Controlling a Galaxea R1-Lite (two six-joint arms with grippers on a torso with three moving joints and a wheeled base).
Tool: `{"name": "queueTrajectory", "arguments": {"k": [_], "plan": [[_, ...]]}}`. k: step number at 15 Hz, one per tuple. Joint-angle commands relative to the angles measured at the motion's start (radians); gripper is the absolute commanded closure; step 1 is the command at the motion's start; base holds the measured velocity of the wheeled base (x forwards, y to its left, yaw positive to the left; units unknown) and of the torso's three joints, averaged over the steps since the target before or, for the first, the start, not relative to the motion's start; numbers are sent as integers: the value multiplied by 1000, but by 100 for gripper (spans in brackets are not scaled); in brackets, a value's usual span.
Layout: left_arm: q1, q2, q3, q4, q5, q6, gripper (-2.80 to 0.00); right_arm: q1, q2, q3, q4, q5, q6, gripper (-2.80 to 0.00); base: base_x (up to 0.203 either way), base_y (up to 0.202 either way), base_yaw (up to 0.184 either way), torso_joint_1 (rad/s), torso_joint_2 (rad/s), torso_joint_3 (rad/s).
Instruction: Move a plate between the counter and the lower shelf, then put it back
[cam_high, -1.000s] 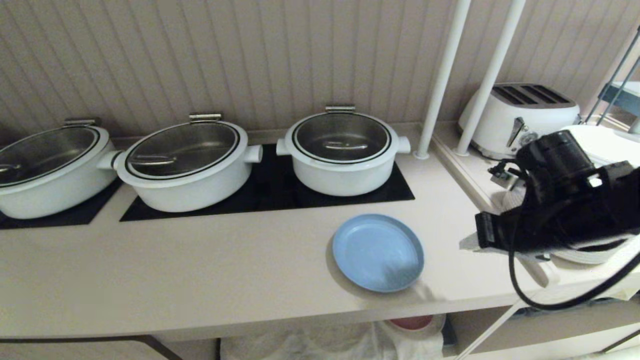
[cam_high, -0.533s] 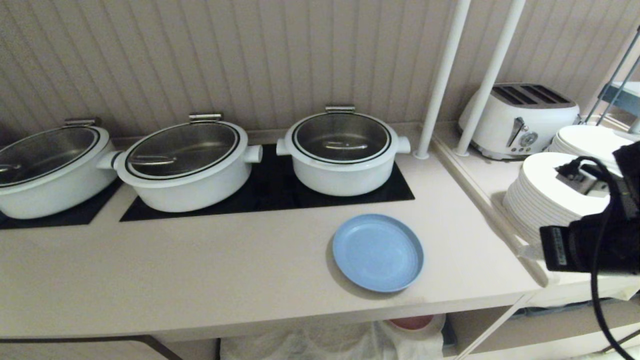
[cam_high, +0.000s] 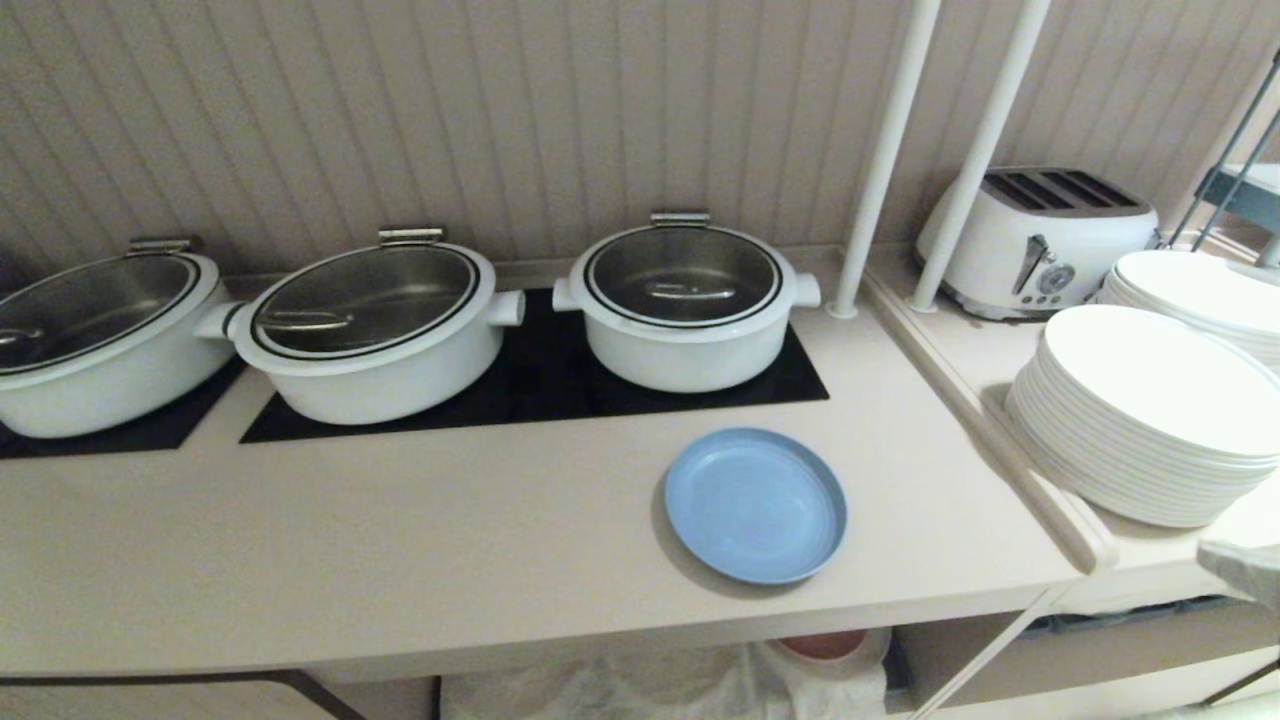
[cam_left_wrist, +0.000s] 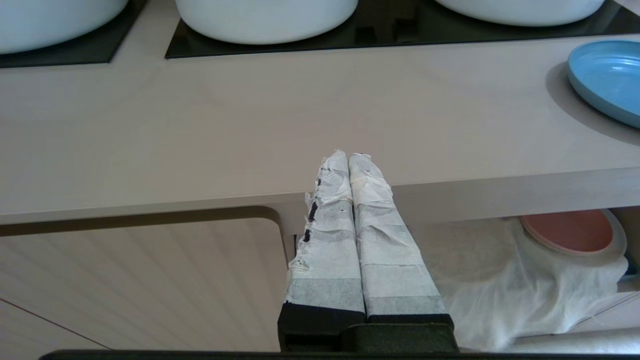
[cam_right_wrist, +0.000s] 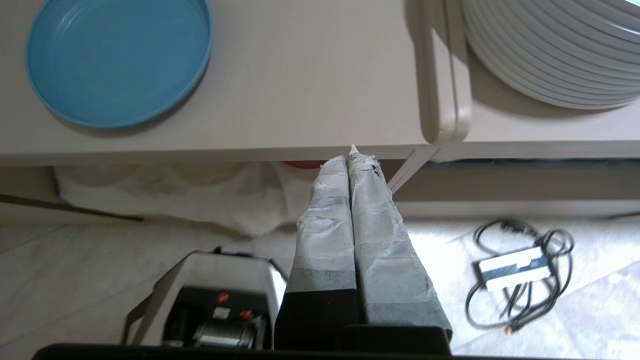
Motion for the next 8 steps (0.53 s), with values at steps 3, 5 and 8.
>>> {"name": "queueTrajectory", "arguments": {"k": [3, 5, 8], "plan": [[0, 0, 0, 0, 0, 0, 0, -14, -277, 237, -131, 0, -19, 0, 0, 0, 0, 0, 0, 0], [0, 0, 0, 0, 0, 0, 0, -16, -411, 343, -183, 0, -21, 0, 0, 0, 0, 0, 0, 0], [0, 0, 0, 0, 0, 1, 0, -23, -618, 442, -210, 2, -22, 0, 0, 0, 0, 0, 0, 0]]}}
